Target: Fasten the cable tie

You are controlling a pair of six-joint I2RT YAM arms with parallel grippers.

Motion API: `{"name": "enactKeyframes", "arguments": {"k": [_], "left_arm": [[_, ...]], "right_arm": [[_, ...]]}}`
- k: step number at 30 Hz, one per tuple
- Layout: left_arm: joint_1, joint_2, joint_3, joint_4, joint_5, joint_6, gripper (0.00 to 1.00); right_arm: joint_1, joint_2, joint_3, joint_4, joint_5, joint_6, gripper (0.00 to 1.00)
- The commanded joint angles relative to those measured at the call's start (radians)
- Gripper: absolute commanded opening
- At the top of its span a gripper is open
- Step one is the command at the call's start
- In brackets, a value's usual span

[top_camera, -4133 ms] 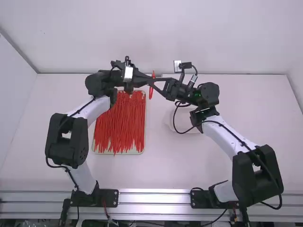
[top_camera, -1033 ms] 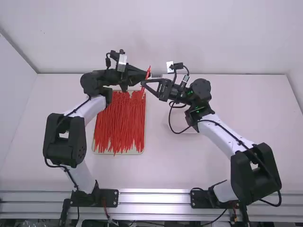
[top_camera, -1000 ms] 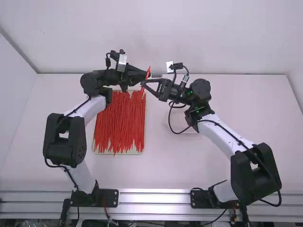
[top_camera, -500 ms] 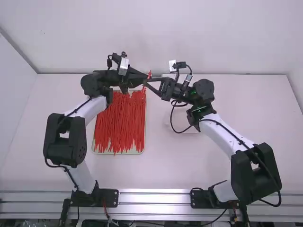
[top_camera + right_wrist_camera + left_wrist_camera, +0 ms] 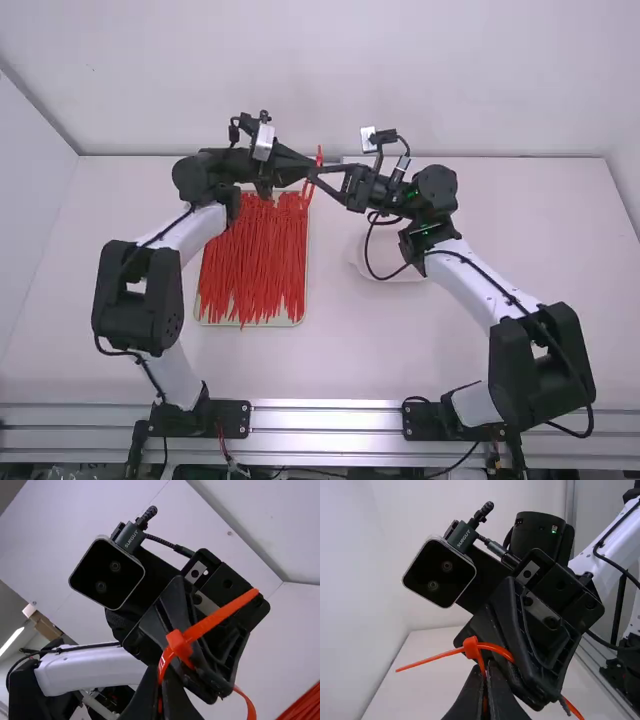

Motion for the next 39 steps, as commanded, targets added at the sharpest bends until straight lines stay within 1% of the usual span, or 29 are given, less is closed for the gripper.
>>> {"name": "enactKeyframes", "arguments": {"k": [1,4,8,9,10,11,12,13,14,15,20,30,35,39], "left_arm": [[-0.026,-0.071,0.024,0.021,0.084,0.014,0.01],[-0.031,-0.071,0.024,0.02,0.092,0.039,0.01],[-0.028,-0.071,0.024,0.019,0.089,0.035,0.01],[-0.021,-0.071,0.024,0.019,0.085,0.035,0.02],[-0.018,-0.071,0.024,0.019,0.082,0.035,0.01],[-0.01,-0.071,0.024,0.019,0.074,0.036,0.01],[0.009,-0.071,0.024,0.018,0.072,0.035,0.01],[0.018,-0.071,0.024,0.019,0.072,0.035,0.01],[0.019,-0.071,0.024,0.019,0.072,0.035,0.01],[0.035,-0.071,0.023,0.018,0.073,0.026,0.01],[0.048,-0.071,0.023,0.012,0.082,0.008,0.01],[0.042,-0.071,0.006,0.008,0.101,0.001,0.01],[0.024,-0.071,-0.011,0.016,0.102,-0.002,0.02],[-0.006,-0.071,-0.017,0.019,0.109,-0.002,0.01]], "right_arm": [[-0.028,0.015,0.023,-0.001,0.095,-0.006,0.0],[-0.03,0.015,0.023,0.003,0.102,-0.006,0.0],[-0.047,0.016,0.023,-0.001,0.064,-0.005,0.0],[-0.047,0.015,0.023,-0.001,0.048,-0.005,0.02],[-0.045,0.015,0.023,-0.002,0.035,-0.005,0.04],[-0.044,0.015,0.023,-0.002,0.019,-0.005,0.08],[-0.043,0.015,0.023,-0.002,-0.012,-0.004,0.17],[-0.043,0.015,0.023,-0.001,-0.026,0.004,0.2],[-0.043,0.015,0.023,-0.001,-0.029,0.006,0.2],[-0.043,0.015,0.023,-0.001,-0.053,0.005,0.26],[-0.05,0.015,0.023,0.007,-0.062,0.006,0.36],[-0.06,0.015,0.023,0.056,-0.024,0.013,0.44],[-0.058,0.015,0.023,0.09,-0.006,0.015,0.44],[-0.058,0.014,0.024,0.091,0.014,0.059,0.44]]}}
